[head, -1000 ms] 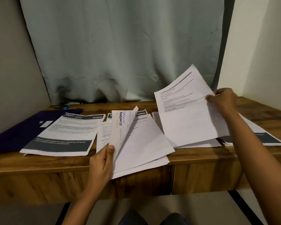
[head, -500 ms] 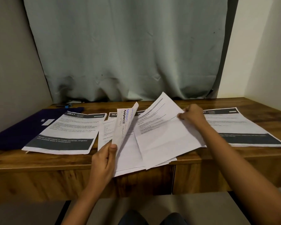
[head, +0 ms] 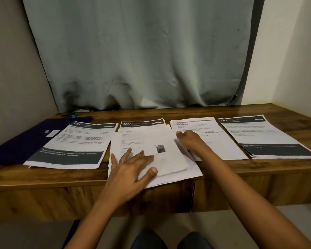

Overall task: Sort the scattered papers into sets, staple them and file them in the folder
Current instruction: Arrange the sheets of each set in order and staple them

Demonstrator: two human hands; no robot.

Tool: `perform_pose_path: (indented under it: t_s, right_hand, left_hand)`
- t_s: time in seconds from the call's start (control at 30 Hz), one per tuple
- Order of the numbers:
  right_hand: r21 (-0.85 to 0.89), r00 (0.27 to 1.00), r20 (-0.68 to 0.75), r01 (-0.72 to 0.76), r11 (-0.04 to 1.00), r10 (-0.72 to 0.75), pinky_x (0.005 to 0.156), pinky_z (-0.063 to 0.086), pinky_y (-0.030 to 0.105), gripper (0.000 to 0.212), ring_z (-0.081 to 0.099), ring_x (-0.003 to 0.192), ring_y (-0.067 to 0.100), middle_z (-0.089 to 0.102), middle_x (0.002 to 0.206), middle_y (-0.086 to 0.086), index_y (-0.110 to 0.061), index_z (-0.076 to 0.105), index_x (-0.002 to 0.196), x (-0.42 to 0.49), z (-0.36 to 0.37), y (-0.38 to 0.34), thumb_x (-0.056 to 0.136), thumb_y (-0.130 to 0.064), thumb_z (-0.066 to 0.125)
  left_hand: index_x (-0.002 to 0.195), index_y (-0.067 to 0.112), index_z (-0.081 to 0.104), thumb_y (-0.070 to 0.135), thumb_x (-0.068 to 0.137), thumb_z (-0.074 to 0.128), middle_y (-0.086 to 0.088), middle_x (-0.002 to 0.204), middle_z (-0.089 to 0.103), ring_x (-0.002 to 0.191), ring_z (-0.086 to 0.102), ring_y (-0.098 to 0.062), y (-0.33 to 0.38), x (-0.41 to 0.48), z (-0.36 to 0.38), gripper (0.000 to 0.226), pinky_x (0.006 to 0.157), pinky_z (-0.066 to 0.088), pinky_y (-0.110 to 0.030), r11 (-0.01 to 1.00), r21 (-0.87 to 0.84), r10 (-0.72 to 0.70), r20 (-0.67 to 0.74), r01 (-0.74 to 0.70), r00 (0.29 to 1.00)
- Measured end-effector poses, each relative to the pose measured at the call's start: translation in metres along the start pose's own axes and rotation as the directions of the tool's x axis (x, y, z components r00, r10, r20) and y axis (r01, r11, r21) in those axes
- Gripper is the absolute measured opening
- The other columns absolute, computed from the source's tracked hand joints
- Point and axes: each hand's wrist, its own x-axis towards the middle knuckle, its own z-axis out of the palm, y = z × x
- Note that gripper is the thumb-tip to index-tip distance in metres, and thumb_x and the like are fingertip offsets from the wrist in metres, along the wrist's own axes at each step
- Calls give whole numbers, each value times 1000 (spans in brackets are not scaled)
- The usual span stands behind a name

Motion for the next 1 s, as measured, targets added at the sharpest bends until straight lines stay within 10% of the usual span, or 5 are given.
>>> perform_pose_path:
  t_s: [0.23, 0.4, 1.0]
  right_hand:
    - [-206, 997, 67, 50, 977, -37, 63, 35, 27, 30, 49, 86, 22, 51, 85, 4, -9, 51, 85, -6, 3, -6, 92, -38, 55]
    - [-236, 995, 88, 59, 970, -40, 74, 36, 28, 41, 51, 97, 22, 57, 119, 12, -2, 53, 119, -12, 5, -19, 92, -33, 57]
    - [-195, 998, 62, 0, 981, 12, 77, 48, 27, 37, 59, 106, 27, 60, 119, 11, -6, 56, 119, -29, 22, -28, 84, -17, 66]
  left_hand:
    - [151, 14, 19, 55, 91, 50, -9, 157, 22, 142, 24, -34, -1, 7, -18, 79, 111, 28, -46, 811, -193, -554, 51, 553, 831]
    - [142, 9, 28, 44, 93, 53, -11, 146, 39, 130, 42, -31, 0, 20, -23, 65, 100, 38, -36, 785, -228, -559, 142, 577, 817]
    - [135, 1, 35, 25, 93, 58, -13, 131, 52, 119, 51, -29, 2, 24, -49, 54, 85, 41, -32, 657, -311, -664, 191, 686, 723]
